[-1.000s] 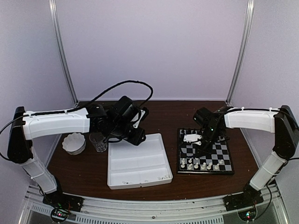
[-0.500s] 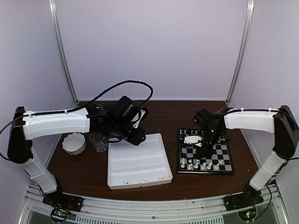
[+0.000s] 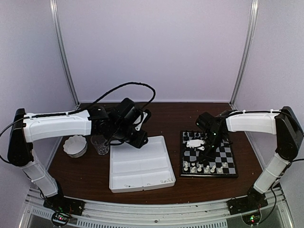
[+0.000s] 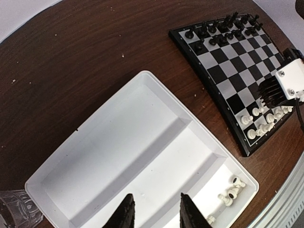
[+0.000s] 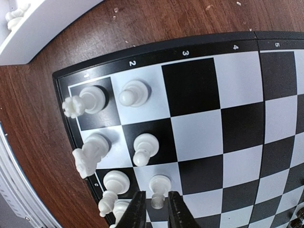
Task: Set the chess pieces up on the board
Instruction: Place the pawn at c2, then move the storage box to the center of the board.
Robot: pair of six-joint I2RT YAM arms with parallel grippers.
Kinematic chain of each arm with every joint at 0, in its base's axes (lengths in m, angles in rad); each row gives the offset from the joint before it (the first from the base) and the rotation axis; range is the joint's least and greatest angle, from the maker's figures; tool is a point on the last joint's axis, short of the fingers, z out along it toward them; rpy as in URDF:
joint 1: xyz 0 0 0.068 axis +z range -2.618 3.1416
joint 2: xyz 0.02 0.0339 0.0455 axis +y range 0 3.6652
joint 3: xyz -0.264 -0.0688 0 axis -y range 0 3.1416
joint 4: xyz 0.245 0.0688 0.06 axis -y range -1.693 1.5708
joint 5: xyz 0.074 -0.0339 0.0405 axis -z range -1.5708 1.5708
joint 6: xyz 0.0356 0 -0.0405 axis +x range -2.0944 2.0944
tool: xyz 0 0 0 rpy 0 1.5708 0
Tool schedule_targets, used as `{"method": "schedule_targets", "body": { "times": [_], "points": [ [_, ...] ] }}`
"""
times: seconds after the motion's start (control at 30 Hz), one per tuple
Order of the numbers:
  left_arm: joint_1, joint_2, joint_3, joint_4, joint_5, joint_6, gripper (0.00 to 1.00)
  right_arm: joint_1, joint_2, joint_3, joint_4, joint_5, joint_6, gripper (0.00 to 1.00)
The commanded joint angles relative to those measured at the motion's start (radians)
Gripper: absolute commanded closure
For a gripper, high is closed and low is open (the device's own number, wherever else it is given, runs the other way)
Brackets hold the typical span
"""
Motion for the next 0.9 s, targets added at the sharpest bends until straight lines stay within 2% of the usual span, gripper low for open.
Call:
{"method": "schedule_targets", "body": {
  "times": [0.0, 0.13, 0.3, 0.5, 0.67, 0.87],
  "points": [
    [0.0, -0.009, -0.015, 0.028, -0.016, 0.005, 0.66, 0.006, -0.044, 0.013, -0.021, -0.016, 0.006, 0.78],
    [0.0, -0.003, -0.03, 0.0, 0.003, 0.029, 0.63, 0.003, -0.106, 0.032, -0.05, -0.006, 0.012, 0.73],
    [-0.002, -0.021, -0.106, 0.005, 0.128, 0.06, 0.63, -0.003, -0.182, 0.067, -0.087, -0.01, 0.016, 0.68],
    [-0.031, -0.084, -0.206, 0.029, 0.213, 0.068, 0.63, 0.01, -0.22, 0.111, -0.083, -0.108, -0.028, 0.62],
    [-0.083, -0.064, -0.24, 0.027, 0.315, 0.12, 0.62, 0.065, -0.167, 0.158, -0.076, -0.12, -0.066, 0.62],
    [-0.097, -0.06, -0.273, 0.01, 0.245, 0.1, 0.62, 0.214, -0.116, 0.155, -0.05, -0.132, -0.128, 0.61]
  ]
}}
